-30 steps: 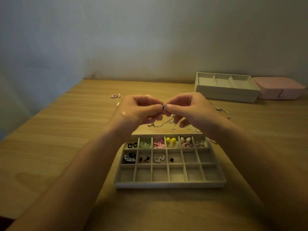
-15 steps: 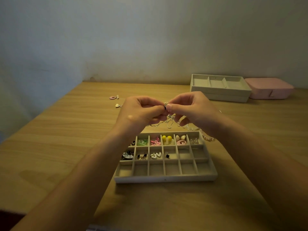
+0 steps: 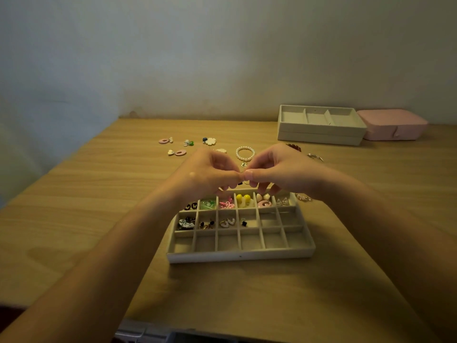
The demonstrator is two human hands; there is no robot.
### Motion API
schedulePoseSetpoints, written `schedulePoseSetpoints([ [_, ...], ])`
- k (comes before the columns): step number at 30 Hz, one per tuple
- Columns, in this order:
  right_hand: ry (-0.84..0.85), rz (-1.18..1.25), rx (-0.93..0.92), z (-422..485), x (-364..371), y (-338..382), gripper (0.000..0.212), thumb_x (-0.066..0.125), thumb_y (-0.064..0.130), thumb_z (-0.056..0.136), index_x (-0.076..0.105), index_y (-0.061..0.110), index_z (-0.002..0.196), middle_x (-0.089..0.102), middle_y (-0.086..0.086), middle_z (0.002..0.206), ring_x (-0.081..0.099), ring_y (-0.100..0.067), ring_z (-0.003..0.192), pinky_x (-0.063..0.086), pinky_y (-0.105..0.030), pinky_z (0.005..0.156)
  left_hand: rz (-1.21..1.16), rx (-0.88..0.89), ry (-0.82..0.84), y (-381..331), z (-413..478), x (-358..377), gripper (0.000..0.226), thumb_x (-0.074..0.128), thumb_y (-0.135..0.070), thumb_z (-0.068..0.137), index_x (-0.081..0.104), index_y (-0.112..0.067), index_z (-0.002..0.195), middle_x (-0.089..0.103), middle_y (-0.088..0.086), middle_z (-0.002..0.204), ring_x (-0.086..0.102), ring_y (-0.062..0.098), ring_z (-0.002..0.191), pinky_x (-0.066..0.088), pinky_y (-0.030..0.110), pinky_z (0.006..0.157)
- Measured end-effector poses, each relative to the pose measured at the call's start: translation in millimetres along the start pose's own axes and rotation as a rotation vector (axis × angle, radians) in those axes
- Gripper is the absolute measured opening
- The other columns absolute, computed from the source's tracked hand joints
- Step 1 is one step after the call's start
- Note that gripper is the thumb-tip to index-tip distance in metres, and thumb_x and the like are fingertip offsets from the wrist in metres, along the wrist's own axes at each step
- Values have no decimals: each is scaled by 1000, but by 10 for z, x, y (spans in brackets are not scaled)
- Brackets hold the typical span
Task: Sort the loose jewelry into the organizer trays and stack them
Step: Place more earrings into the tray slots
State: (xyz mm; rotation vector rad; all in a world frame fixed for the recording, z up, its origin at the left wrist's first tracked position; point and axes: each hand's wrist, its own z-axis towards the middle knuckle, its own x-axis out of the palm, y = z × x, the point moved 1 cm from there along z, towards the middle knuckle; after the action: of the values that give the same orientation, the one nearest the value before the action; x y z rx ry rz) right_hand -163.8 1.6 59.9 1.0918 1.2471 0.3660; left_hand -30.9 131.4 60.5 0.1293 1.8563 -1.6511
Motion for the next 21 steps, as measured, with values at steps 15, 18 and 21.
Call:
schedulePoseSetpoints([
  [15,-70,103,89,-15,80,-242,12,69,22,95,73,11,98,71,-3,80,63,-6,59,54,-25,58,379,-124,-24,252,4,281,10,83,-45,70,75,-42,66,55,-13,126,37,18,130,35,49,108],
  [18,-86,97,78,-15,106,-263,11,70,23,94,74,13,95,70,-1,78,63,-4,56,54,-22,57,460,-133,-27,223,-43,343,12,83,-47,72,73,-41,69,40,-18,150,23,18,140,27,49,108],
  [21,-90,104,67,-23,122,-274,10,69,22,94,74,13,93,70,2,75,62,-3,55,53,-21,56,463,-123,-39,222,-40,395,12,82,-46,74,76,-36,76,29,-19,159,17,18,145,23,50,108],
])
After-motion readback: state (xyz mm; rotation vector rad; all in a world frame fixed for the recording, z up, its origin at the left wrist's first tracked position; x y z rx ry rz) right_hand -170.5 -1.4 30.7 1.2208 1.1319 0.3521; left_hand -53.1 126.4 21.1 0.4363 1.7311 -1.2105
